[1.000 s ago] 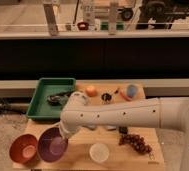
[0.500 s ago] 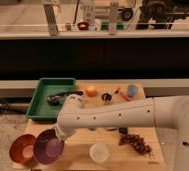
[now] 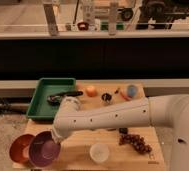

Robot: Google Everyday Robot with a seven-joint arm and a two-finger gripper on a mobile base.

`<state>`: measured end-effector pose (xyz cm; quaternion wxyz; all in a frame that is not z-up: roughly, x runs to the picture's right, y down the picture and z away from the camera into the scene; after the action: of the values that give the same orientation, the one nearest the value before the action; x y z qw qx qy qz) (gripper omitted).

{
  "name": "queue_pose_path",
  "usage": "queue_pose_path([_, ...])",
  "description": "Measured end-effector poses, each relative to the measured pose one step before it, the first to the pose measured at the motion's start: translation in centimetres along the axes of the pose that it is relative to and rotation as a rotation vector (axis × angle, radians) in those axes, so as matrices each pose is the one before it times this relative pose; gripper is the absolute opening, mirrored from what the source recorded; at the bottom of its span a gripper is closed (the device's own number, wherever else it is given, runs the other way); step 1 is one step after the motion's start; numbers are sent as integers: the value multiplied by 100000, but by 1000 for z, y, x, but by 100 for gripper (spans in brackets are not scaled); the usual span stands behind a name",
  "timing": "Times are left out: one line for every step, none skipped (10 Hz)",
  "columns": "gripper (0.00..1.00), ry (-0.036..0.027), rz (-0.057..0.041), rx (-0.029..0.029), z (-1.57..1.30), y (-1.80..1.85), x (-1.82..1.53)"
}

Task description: Stack bowls on top of each other

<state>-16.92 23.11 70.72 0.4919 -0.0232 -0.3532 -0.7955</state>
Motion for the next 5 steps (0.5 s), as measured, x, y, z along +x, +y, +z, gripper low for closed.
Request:
queue_pose_path([2, -667, 1506, -1103, -1123, 319, -294])
queue_pose_path([2, -819, -350, -496, -953, -186, -68])
queue_pose_path([2, -728, -391, -84, -545, -360, 179])
queue_pose_path([2, -1216, -1061, -66, -17, -686, 334])
queue_pose_path([2, -2279, -994, -71, 600, -1142, 738])
